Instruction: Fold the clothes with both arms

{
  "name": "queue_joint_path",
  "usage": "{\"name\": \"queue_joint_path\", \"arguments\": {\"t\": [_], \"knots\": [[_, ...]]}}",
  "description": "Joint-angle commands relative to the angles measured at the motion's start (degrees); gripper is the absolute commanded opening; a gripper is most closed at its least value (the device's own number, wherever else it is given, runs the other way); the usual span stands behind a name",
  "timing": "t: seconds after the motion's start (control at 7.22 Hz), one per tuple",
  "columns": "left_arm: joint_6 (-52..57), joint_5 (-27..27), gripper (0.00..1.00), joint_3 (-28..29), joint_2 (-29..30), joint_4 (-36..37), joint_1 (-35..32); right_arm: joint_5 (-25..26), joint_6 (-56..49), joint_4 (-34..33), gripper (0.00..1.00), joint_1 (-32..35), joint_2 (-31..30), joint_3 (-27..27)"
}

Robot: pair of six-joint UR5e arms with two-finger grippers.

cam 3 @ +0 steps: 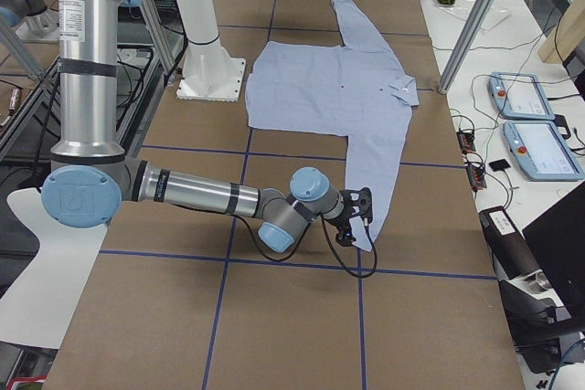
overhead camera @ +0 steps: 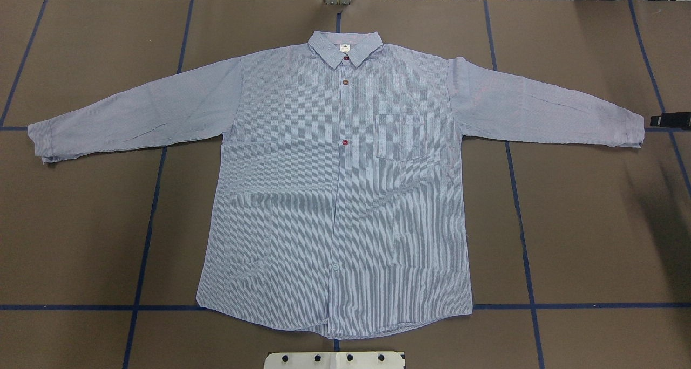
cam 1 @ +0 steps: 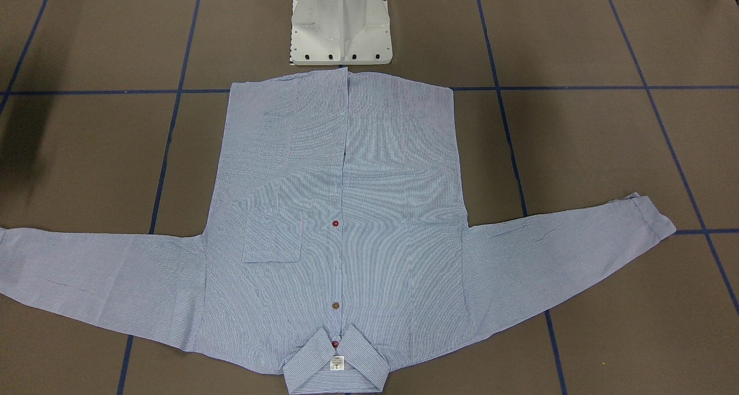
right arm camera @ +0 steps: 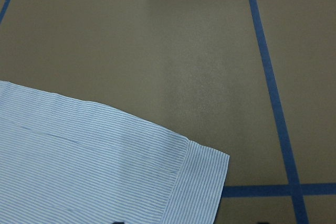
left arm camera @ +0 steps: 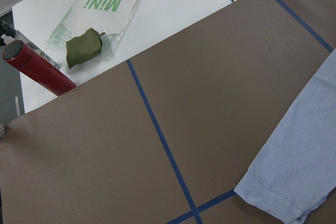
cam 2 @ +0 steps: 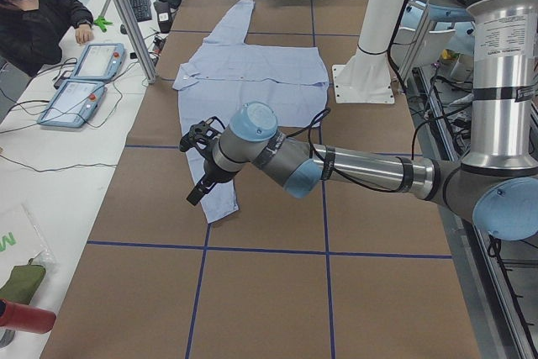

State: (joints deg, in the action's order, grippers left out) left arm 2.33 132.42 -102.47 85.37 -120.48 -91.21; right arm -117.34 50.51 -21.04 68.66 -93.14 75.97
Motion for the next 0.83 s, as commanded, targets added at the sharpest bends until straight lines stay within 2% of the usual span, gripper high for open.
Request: {"name": "queue_joint_path", "arguments": {"t": [0.0, 0.42, 0.69], "knots": [[0.0, 1.9, 1.0, 0.1, -0.6, 0.0, 0.0, 2.5, 1.4, 4.6, 0.8, -1.9, 0.2, -4.1], [0.1, 1.9, 1.0, 0.1, -0.6, 0.0, 0.0, 5.3, 1.5, 4.6, 0.71, -4.1, 0.7, -4.7], [0.1, 1.9, 1.0, 0.2, -0.6, 0.0, 0.0, 6.6, 1.5, 4.6, 0.7, -5.0, 2.6, -6.7]]}}
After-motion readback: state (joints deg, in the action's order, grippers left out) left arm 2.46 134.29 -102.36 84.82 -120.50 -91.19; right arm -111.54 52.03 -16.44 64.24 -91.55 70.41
